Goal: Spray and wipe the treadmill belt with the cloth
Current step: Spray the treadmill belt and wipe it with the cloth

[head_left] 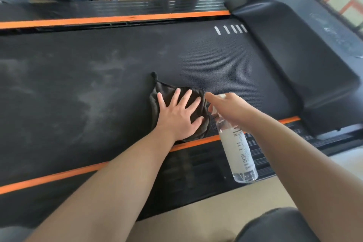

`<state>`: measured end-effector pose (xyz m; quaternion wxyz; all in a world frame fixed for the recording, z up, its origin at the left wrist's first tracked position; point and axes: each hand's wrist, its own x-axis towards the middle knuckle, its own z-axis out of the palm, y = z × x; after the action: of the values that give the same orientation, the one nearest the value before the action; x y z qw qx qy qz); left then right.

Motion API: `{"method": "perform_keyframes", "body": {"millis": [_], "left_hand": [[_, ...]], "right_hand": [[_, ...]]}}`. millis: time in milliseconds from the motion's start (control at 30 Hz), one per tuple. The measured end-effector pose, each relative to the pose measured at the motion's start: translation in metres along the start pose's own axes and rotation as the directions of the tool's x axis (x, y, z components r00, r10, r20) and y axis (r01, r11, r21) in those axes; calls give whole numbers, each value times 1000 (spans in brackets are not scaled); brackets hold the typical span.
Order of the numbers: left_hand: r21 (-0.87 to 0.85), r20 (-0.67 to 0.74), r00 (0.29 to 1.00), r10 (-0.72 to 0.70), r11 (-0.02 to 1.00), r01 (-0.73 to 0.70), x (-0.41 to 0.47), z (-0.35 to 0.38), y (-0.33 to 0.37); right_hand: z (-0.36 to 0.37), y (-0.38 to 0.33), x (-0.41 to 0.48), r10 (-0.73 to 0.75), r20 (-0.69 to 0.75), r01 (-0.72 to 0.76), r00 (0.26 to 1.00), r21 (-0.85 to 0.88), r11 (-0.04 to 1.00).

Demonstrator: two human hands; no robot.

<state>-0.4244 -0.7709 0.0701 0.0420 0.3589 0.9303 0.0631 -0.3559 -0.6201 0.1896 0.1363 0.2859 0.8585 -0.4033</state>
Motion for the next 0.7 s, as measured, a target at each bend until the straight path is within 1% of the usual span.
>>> {"method": "perform_keyframes", "body": {"millis": [67, 133, 200, 267, 333, 400, 433, 500, 600, 700], "left_hand": [[-15, -8, 993, -117, 993, 117, -15, 1, -12], [-23, -15, 968, -251, 968, 251, -35, -2, -34], [-29, -2, 938, -348, 937, 348, -45, -3, -52], [-28, 5, 881, -474, 880, 474, -60, -9, -83], [-36, 20, 805, -593, 804, 593, -75, -14, -116], [-52, 13, 737, -676, 736, 675, -92, -16, -147], [-60, 3, 709, -705, 708, 704, -102, -19, -160], [-69, -4, 681, -732, 680, 730, -112, -23, -176], [-45, 5, 697, -717, 696, 716, -115, -25, -180], [-12, -17, 720, -693, 721, 693, -113, -24, -174]], "right_hand": [[11, -10, 3, -3, 26, 2, 1000, 24, 1000], [30, -28, 7, -38, 81, 35, 996, 37, 999], [42, -43, 7, -72, 86, 69, 994, 42, 997], [61, -64, 6, -128, 105, 124, 986, 48, 991], [75, -83, 1, -150, 117, 147, 982, 34, 989], [83, -94, -6, -161, 109, 167, 981, -50, 985], [85, -96, -10, -160, 113, 172, 981, -100, 980], [89, -92, -15, -128, 157, 151, 979, -149, 977], [96, -86, -18, -51, 227, 69, 973, -71, 995], [102, -88, -18, -89, 192, 98, 977, -36, 995]]}}
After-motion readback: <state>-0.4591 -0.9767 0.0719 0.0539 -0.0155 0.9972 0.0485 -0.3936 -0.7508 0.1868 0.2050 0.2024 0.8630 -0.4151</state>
